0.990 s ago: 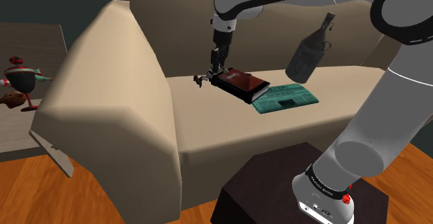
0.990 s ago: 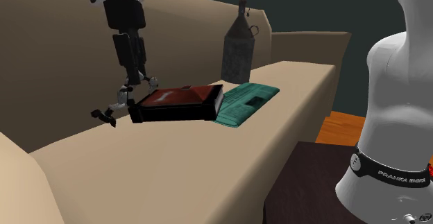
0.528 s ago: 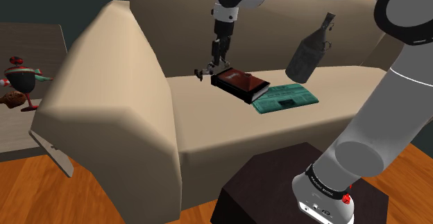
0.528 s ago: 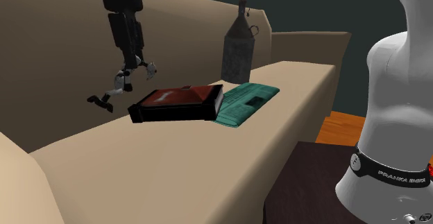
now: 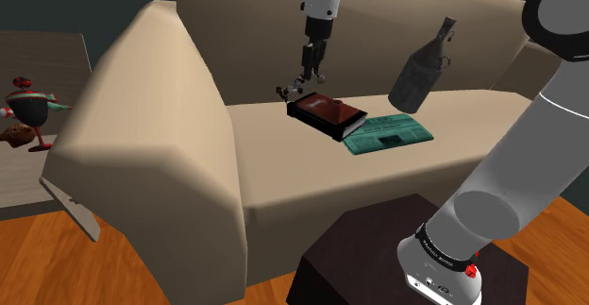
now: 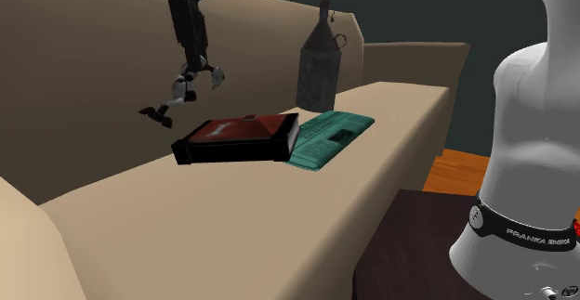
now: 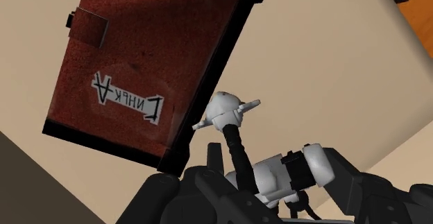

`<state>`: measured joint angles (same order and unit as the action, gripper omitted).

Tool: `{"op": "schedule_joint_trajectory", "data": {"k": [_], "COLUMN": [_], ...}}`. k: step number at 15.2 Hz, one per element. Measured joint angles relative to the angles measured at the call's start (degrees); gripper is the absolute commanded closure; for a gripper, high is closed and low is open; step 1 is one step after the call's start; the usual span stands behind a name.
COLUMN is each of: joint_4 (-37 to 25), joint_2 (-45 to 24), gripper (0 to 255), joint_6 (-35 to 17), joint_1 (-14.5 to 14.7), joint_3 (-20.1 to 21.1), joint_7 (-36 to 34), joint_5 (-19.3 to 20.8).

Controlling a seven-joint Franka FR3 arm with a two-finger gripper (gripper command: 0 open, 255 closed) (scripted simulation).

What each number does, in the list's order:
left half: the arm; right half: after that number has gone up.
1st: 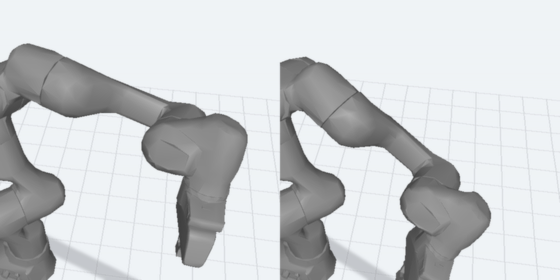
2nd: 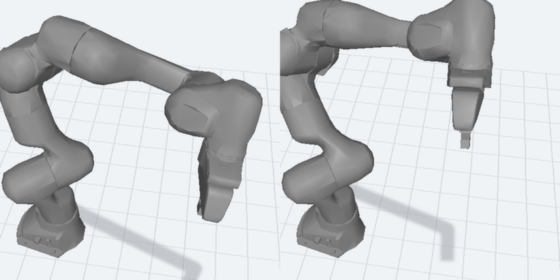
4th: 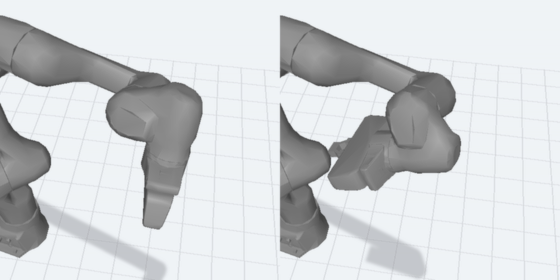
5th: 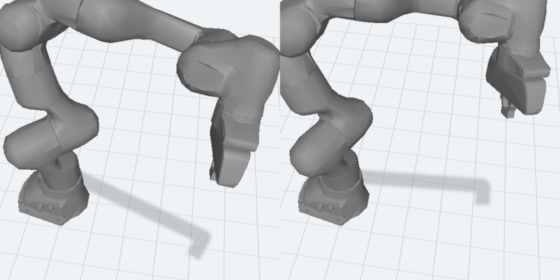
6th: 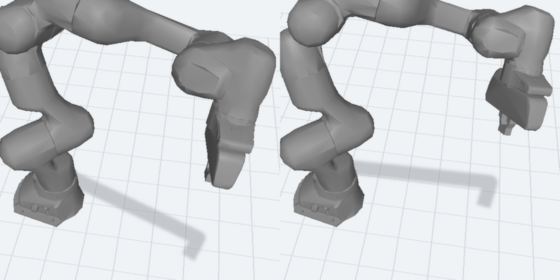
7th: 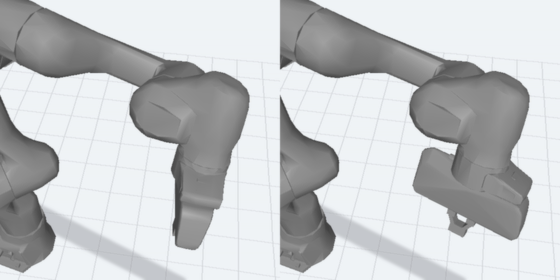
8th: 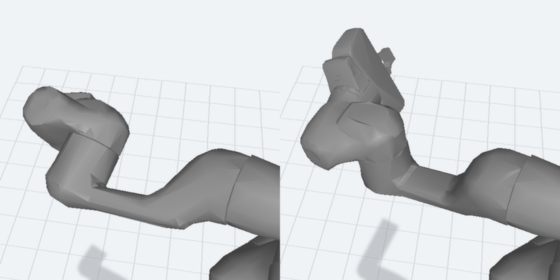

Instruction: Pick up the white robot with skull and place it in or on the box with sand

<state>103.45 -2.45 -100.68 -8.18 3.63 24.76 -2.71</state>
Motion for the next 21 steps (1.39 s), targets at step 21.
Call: {"op": "schedule_joint_trajectory", "data": {"k": [21], "joint_4": [11.96], "joint_2": [6.72], "gripper": [255], "joint_6": [-4.69], "joint_1": [-7.29], "joint_3": [-7.70], "joint_7": [14.74], "joint_5": [1.59]}}
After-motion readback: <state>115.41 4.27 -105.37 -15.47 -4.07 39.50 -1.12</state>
